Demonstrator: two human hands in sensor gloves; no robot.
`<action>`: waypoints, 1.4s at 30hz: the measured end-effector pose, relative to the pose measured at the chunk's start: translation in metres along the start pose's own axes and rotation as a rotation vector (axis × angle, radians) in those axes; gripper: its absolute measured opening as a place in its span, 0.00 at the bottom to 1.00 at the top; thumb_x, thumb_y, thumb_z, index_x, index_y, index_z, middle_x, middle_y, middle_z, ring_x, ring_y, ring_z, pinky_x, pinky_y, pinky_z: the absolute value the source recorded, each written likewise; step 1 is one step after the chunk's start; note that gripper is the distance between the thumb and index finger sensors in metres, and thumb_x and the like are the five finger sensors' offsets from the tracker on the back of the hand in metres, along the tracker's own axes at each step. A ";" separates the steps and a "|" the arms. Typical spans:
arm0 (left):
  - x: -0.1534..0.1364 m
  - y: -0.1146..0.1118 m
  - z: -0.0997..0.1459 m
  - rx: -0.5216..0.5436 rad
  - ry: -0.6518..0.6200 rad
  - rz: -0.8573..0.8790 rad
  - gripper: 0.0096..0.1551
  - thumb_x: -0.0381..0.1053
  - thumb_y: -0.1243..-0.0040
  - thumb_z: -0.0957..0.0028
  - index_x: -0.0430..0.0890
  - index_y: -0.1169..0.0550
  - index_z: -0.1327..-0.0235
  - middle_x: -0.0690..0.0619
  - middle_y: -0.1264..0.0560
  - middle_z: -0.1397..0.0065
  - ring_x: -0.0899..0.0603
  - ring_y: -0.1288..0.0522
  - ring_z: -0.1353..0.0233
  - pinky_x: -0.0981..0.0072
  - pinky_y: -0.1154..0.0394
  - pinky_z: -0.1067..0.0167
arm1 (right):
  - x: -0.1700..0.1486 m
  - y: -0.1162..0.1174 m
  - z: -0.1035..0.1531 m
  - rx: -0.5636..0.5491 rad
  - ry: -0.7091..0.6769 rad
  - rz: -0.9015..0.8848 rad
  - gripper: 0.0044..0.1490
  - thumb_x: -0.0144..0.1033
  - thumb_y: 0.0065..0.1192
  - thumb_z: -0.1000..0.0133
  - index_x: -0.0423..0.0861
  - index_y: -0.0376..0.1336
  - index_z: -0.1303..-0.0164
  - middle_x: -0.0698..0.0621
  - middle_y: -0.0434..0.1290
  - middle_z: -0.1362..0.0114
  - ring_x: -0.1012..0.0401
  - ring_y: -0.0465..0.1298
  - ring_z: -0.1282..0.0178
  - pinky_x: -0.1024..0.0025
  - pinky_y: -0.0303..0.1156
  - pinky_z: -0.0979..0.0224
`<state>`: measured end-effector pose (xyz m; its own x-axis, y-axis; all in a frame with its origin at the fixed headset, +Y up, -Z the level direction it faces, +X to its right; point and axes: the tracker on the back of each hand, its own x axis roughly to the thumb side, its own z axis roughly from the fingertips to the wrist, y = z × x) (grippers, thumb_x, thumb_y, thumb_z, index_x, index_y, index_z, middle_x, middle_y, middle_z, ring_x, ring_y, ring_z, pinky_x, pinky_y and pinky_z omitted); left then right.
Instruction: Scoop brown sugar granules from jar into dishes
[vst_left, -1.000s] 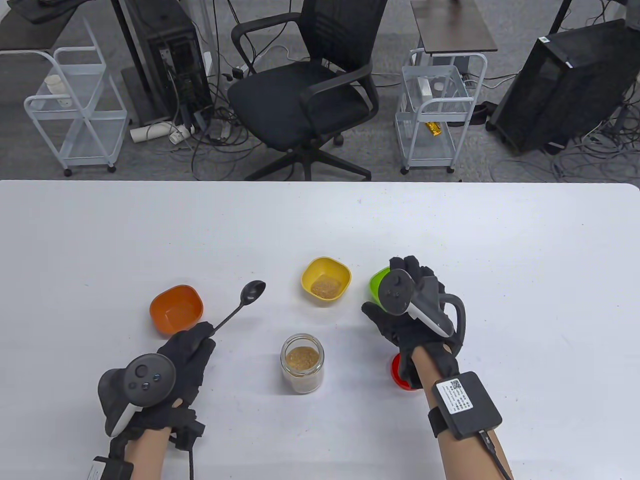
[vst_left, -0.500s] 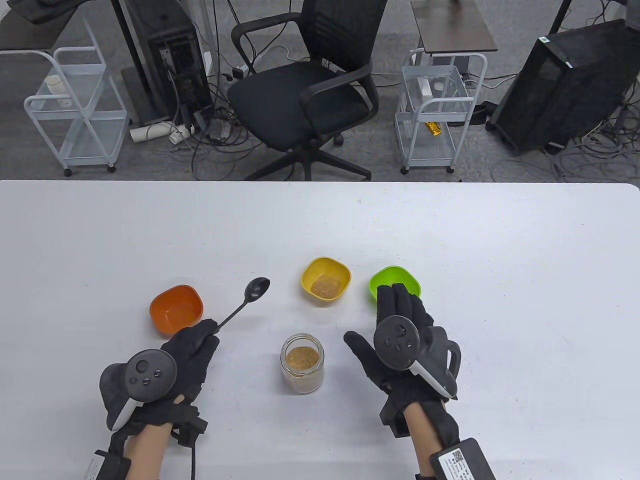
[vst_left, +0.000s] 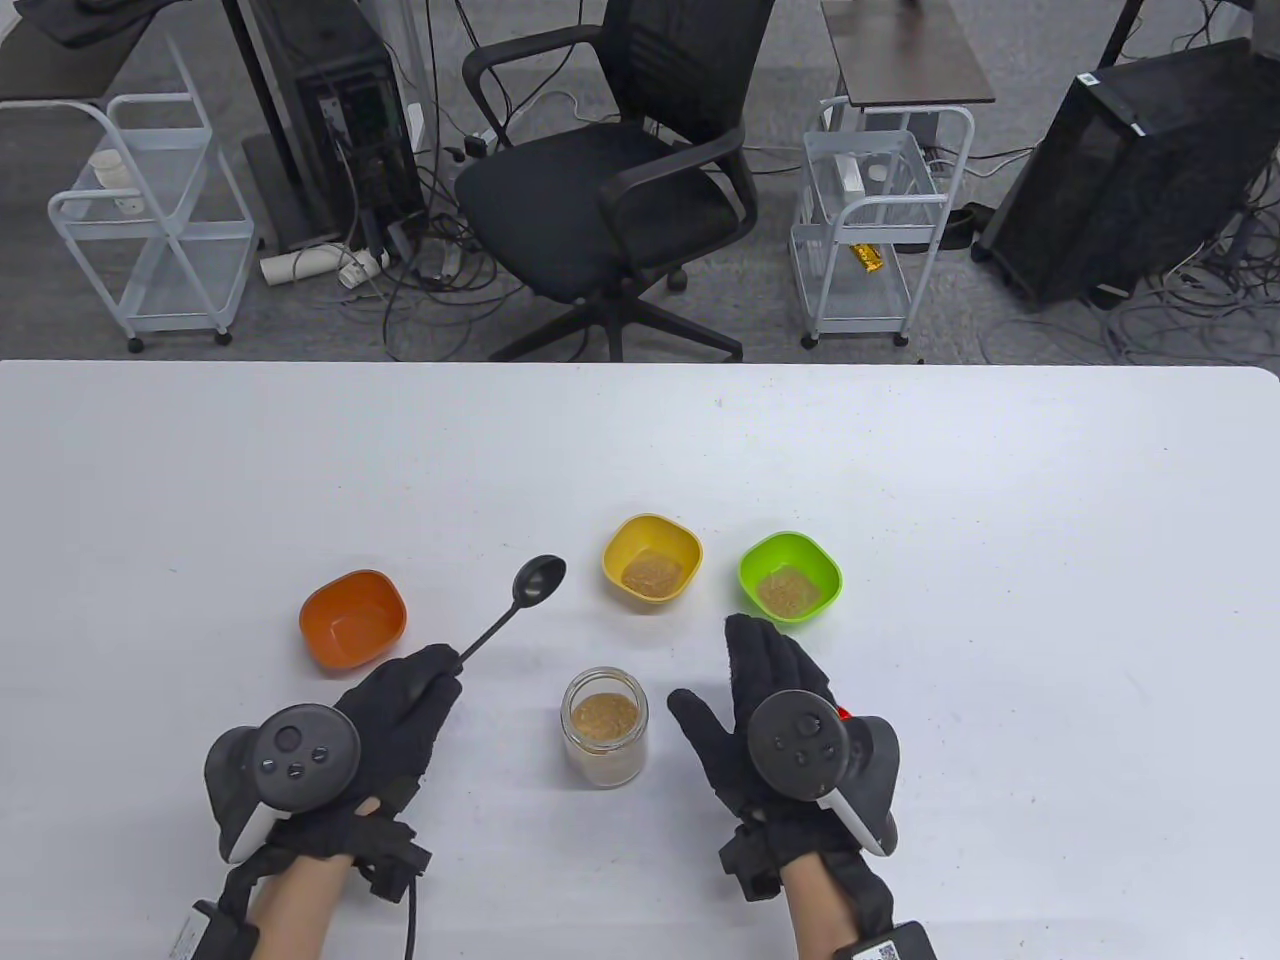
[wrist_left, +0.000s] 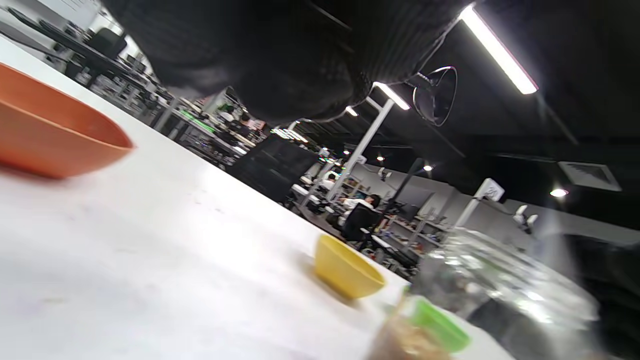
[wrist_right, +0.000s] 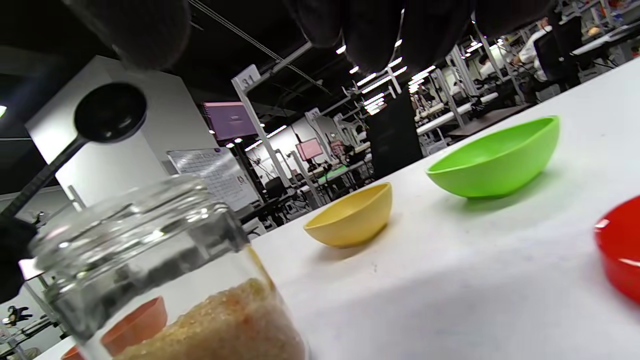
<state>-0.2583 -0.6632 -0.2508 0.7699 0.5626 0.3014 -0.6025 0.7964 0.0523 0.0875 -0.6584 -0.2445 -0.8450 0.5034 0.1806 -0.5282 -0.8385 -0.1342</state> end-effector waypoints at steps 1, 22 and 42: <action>0.007 -0.002 0.000 -0.011 -0.022 0.029 0.25 0.54 0.39 0.34 0.43 0.21 0.30 0.50 0.16 0.39 0.52 0.12 0.52 0.58 0.12 0.48 | 0.006 0.002 0.002 -0.007 -0.029 0.015 0.53 0.62 0.54 0.43 0.38 0.50 0.17 0.37 0.60 0.14 0.34 0.63 0.20 0.31 0.58 0.21; 0.098 -0.052 -0.018 -0.219 -0.166 0.298 0.26 0.54 0.44 0.31 0.42 0.23 0.28 0.47 0.20 0.33 0.47 0.13 0.45 0.52 0.13 0.42 | 0.005 -0.009 0.012 -0.171 -0.120 -0.417 0.29 0.57 0.61 0.44 0.54 0.68 0.36 0.53 0.77 0.30 0.45 0.74 0.26 0.38 0.65 0.23; 0.097 -0.025 -0.008 -0.119 -0.285 -0.009 0.37 0.61 0.45 0.32 0.42 0.35 0.17 0.42 0.34 0.19 0.38 0.25 0.27 0.40 0.30 0.26 | -0.019 -0.020 0.012 -0.223 -0.137 -0.829 0.23 0.52 0.67 0.43 0.57 0.69 0.40 0.48 0.77 0.26 0.43 0.77 0.25 0.36 0.67 0.23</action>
<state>-0.1666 -0.6262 -0.2307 0.6749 0.4839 0.5572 -0.5541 0.8309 -0.0505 0.1153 -0.6544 -0.2333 -0.1707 0.8919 0.4187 -0.9851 -0.1451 -0.0924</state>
